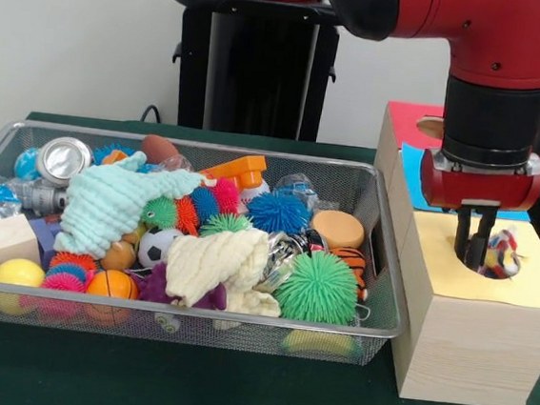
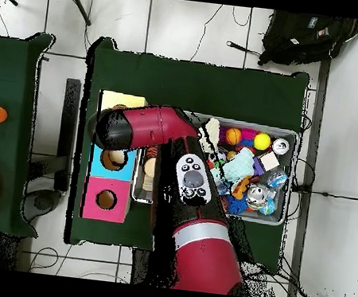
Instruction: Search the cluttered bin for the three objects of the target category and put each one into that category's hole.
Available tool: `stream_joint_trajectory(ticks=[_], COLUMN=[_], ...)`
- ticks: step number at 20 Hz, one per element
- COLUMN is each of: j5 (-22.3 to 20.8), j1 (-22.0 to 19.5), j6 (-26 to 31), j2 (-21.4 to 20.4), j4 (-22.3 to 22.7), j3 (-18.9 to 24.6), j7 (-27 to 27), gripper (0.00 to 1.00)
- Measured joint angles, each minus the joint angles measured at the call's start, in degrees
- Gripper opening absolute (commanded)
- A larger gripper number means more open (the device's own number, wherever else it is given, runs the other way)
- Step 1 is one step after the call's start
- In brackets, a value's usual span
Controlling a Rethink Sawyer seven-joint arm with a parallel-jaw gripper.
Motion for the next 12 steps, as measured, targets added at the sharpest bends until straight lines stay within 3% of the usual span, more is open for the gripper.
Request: stream_joint_trajectory(ticks=[12], j5=[1.6], j1=[-1.0], j6=[4.0], j2=[-1.3], j4=[0.1], j3=[0.8], j7=[0.0], gripper=[0.0])
